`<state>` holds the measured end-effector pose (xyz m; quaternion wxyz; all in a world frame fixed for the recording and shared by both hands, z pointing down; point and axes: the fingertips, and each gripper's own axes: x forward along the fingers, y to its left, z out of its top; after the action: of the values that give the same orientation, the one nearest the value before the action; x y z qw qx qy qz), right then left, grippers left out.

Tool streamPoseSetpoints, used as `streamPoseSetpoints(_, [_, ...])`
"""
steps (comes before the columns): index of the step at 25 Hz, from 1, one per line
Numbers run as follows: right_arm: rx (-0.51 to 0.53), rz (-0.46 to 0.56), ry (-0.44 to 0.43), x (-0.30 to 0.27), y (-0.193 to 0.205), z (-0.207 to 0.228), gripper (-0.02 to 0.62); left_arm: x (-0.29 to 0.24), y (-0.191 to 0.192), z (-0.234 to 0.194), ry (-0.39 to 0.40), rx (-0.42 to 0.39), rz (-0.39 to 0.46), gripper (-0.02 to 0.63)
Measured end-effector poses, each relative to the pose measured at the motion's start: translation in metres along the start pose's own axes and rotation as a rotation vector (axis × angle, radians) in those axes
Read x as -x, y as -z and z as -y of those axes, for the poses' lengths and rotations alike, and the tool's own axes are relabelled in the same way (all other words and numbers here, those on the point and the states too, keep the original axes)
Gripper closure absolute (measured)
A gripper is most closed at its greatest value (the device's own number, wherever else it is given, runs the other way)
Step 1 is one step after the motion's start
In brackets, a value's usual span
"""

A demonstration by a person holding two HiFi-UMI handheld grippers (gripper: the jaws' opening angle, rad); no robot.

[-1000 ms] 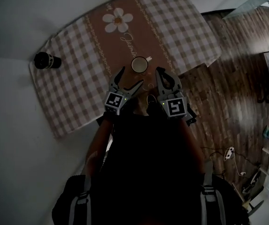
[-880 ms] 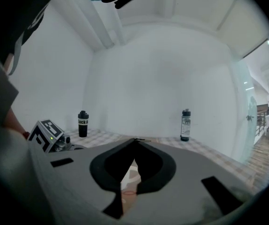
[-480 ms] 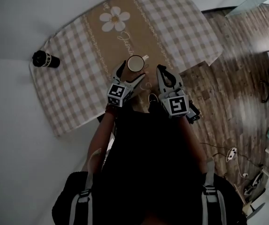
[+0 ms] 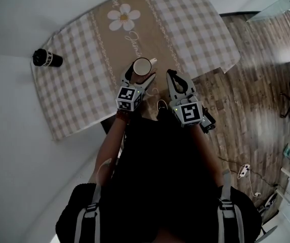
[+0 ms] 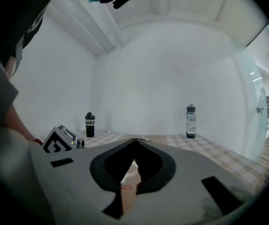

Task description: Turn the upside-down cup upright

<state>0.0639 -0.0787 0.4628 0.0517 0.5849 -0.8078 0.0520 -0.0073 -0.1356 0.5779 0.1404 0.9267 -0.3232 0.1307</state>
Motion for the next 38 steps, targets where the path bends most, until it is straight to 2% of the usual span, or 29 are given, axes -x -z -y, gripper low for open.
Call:
streamPoseSetpoints(10, [0.007, -0.015, -0.065, 0.002, 0.003, 0.004, 0.589, -0.01, 0.002, -0.005, -0.077, 0.018, 0.013, 0.169])
streamPoseSetpoints(14, [0.009, -0.012, -0.081, 0.006, -0.014, -0.001, 0.589, -0.002, -0.009, -0.007, -0.111, 0.013, 0.0, 0.188])
streamPoseSetpoints(17, [0.005, -0.014, -0.085, 0.005, 0.002, 0.0, 0.589, -0.011, 0.002, -0.008, -0.118, -0.003, 0.007, 0.196])
streamPoseSetpoints(22, [0.01, -0.013, -0.104, 0.002, 0.007, -0.006, 0.589, -0.006, 0.004, -0.008, -0.107, 0.0, 0.02, 0.201])
streamPoseSetpoints(31, [-0.016, -0.073, -0.125, -0.003, 0.026, -0.008, 0.589, 0.018, 0.005, -0.007, -0.075, 0.025, 0.035, 0.206])
streamPoseSetpoints(38, [0.012, -0.075, -0.19, -0.012, 0.028, -0.014, 0.588, 0.054, -0.045, 0.013, -0.006, 0.001, 0.17, 0.206])
